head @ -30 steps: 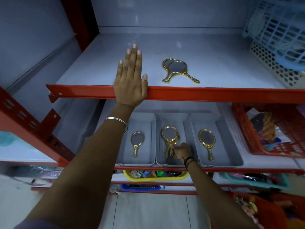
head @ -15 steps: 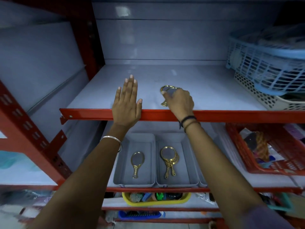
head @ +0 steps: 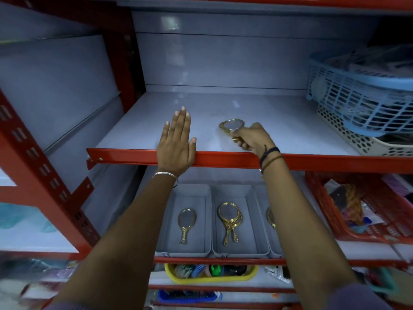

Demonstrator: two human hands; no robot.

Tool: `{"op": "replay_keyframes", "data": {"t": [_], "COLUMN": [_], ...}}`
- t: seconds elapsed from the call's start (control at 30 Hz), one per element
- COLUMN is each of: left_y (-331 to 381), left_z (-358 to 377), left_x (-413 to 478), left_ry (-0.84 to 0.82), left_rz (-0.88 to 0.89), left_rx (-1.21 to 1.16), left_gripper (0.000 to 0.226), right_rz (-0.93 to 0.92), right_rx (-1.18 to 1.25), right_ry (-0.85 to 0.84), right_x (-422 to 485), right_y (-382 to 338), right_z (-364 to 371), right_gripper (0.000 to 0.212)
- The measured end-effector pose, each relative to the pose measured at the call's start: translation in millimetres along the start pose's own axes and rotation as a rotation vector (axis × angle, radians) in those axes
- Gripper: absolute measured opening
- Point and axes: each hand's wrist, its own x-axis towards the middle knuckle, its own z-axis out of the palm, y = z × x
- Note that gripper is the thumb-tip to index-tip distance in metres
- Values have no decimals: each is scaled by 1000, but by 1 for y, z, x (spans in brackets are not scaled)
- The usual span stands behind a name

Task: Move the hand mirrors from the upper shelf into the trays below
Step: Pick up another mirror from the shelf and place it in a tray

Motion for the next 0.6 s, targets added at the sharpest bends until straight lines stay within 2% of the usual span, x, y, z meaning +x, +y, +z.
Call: {"op": "replay_keyframes", "data": {"t": [0.1, 0.2, 0.4, 0.47, 0.6], "left_y": [0, -8, -19, -19, -20], "left_z": [-2, -5, -4, -1, 3], "left_x": [-2, -6, -4, -4, -5], "left_ry": [-5, -17, -7, 11, 51], "left_rz": [19, 39, 52, 51, 60], "left_rx": [-9, 9, 49, 57, 79], "left_gripper": [64, 64, 62, 61, 61], "right_rz": [-43, -38, 158, 230, 334], "right_rx": [149, 136, 93, 60, 10], "right_ry": [-59, -198, -522, -552, -502], "right_x": [-34, -76, -126, -125, -102], "right_y": [1, 15, 91, 117, 166], "right_z": [-13, -19, 2, 22, 80], "right_gripper": [15, 19, 12, 14, 15]}}
